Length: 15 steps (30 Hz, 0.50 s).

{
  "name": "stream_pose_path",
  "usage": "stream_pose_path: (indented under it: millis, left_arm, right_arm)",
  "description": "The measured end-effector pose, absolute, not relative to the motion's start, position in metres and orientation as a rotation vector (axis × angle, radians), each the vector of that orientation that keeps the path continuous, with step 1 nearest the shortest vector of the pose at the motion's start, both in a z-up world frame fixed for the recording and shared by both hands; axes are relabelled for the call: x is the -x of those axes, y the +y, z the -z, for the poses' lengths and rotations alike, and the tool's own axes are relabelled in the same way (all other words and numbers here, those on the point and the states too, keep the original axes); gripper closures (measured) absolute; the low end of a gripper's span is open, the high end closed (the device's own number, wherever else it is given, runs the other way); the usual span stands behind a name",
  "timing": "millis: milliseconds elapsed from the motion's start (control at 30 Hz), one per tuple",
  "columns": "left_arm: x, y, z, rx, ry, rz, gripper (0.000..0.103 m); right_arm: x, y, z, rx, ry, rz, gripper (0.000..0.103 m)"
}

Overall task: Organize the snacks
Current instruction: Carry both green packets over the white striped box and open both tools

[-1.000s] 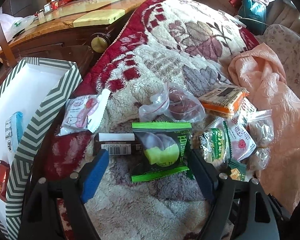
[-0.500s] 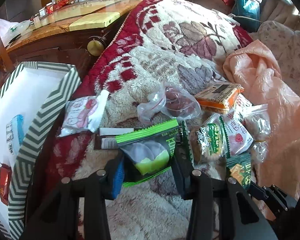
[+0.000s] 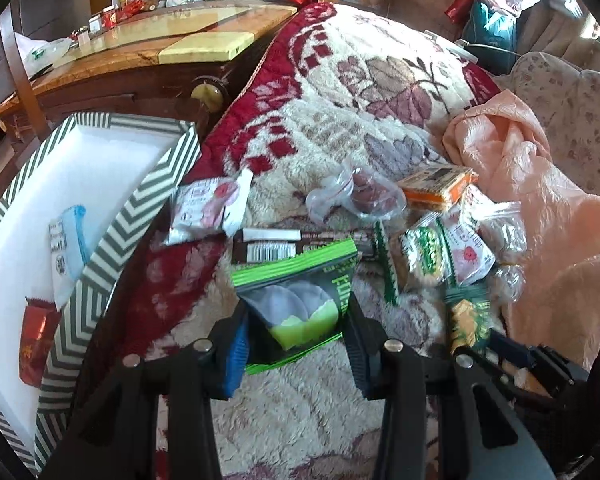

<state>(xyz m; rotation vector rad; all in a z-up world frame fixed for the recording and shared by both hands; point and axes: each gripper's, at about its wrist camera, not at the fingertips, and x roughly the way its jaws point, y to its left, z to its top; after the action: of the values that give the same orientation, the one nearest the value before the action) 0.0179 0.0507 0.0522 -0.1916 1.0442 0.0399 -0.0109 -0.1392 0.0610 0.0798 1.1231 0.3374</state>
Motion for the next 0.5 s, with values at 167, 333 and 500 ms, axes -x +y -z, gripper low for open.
stream_pose_path:
  millis: [167,333,500]
  left_arm:
    - [-0.014,0.050,-0.048,0.191,1.054,-0.040,0.058]
    - [-0.014,0.049,-0.046,0.191,1.060,-0.035,0.058]
    - [-0.010,0.049,-0.049,0.183,1.053,-0.029,0.058]
  right_arm:
    - [0.012,-0.129,-0.060,0.010,1.120,-0.286,0.041]
    - [0.010,-0.121,-0.049,0.107,1.144,-0.270,0.042]
    - [0.009,-0.131,-0.051,0.107,1.151,-0.273,0.061]
